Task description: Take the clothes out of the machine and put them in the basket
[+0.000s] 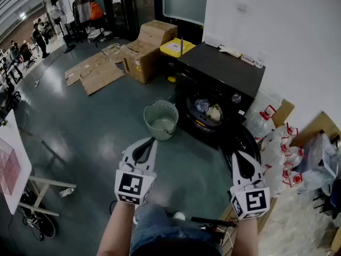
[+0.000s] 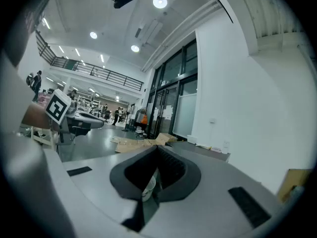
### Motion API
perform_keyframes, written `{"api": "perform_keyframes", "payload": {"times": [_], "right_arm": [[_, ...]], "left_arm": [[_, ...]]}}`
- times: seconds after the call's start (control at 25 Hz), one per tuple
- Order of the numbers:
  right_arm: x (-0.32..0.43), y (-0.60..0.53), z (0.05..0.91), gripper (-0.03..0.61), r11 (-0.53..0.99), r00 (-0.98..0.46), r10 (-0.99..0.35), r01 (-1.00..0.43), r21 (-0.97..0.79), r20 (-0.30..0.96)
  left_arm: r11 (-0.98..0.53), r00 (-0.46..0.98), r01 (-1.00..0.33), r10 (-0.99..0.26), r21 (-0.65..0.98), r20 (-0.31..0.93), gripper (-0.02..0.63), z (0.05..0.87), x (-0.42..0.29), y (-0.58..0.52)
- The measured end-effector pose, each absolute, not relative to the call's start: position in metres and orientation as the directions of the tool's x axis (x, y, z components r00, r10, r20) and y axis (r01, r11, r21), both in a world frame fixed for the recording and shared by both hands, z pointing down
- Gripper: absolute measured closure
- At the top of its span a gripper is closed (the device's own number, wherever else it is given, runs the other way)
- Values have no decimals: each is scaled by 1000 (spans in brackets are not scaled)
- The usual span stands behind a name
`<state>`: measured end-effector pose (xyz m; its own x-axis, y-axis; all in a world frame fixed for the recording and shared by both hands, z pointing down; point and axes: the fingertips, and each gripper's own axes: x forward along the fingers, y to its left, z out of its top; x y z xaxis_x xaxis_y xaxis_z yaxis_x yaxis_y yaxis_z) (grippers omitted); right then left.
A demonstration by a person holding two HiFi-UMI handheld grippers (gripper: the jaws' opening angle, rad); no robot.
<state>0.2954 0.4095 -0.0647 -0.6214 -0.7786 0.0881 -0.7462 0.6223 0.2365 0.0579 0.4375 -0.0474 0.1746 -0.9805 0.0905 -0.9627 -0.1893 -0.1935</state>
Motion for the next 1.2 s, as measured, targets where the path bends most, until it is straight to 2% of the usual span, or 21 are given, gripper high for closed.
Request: {"api": "perform_keyframes", "payload": {"times": [0.52,0.56,0.6,0.64,0.68,0.76,1.0,1.2], "right_arm": [[287,396,-57,578,638,-634,-768,-742,205,93],[283,394,-54,473,655,-646,-755,-733,183,110],[279,392,-51,243,668,-658,-744,-727,161,118],[276,388,-51,110,670,-661,-742,-729,142,111],[275,384,-52,99,663,-656,-749,-739,123,96],[274,374,-55,63,645,-640,-764,-759,86,79],[259,332,-63,64,602,-599,-799,-795,75,54],[236,272,-57,67,584,-574,-810,-807,84,118]], "left_arm": [[-176,166,-959,-984,-220,64,615,-56,61,425],[-169,156,-962,-985,-214,77,580,-54,58,421],[-168,151,-964,-984,-204,98,375,-49,56,415],[-168,148,-966,-983,-195,113,121,-46,54,409],[-164,143,-968,-983,-189,117,88,-45,52,403],[-159,141,-971,-984,-180,108,66,-45,46,391],[-186,168,-967,-979,-172,114,61,-41,20,346],[-246,224,-950,-966,-192,127,63,-43,-10,285]]}}
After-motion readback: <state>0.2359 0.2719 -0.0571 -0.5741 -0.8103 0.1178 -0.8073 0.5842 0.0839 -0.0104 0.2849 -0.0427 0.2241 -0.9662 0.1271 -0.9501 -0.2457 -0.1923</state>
